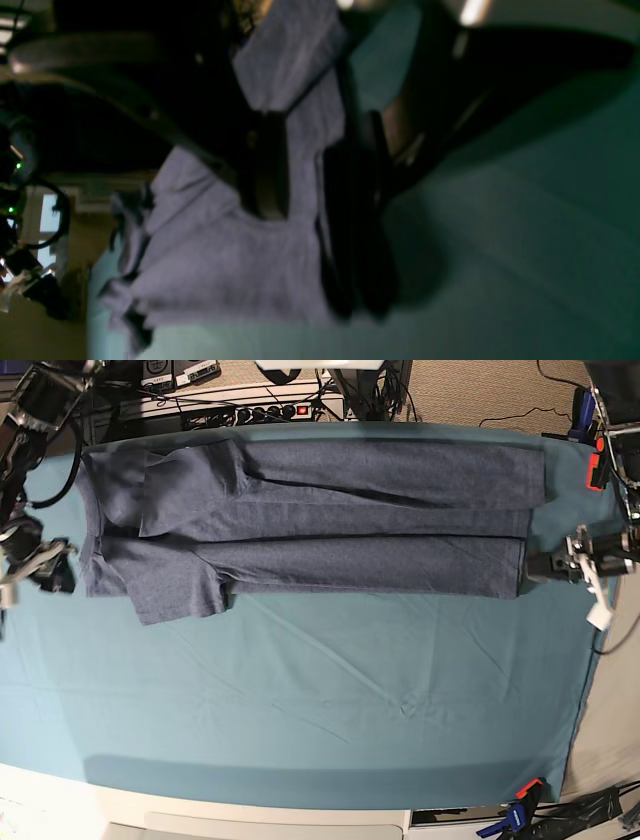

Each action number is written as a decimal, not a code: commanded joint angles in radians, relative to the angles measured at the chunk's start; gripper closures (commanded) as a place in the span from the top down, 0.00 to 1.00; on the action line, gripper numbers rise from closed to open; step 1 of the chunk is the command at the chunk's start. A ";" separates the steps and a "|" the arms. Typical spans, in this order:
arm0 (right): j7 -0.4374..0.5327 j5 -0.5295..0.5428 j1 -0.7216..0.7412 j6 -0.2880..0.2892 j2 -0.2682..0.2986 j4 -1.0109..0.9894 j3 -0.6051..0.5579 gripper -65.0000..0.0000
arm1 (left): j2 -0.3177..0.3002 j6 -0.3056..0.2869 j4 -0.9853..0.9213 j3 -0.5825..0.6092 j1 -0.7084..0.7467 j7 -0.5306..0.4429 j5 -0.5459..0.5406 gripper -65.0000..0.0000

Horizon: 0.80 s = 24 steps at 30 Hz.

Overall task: Fold the T-shirt properly
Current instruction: 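Raise the left gripper away and move the right gripper to the strip's end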

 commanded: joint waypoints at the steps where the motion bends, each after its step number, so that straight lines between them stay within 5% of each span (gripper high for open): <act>1: 0.019 0.040 0.023 -0.002 0.050 0.019 0.042 0.37 | -0.019 -0.006 0.040 -0.007 -0.013 -0.003 -0.026 0.36; 14: 0.011 0.062 0.046 -0.002 0.039 0.019 0.047 0.37 | -0.018 -0.006 0.643 -0.006 0.131 -0.003 -0.026 0.33; 24: 0.016 -0.031 0.132 -0.002 -0.054 0.014 0.040 0.37 | -0.019 -0.006 0.688 -0.006 0.133 -0.031 0.068 0.33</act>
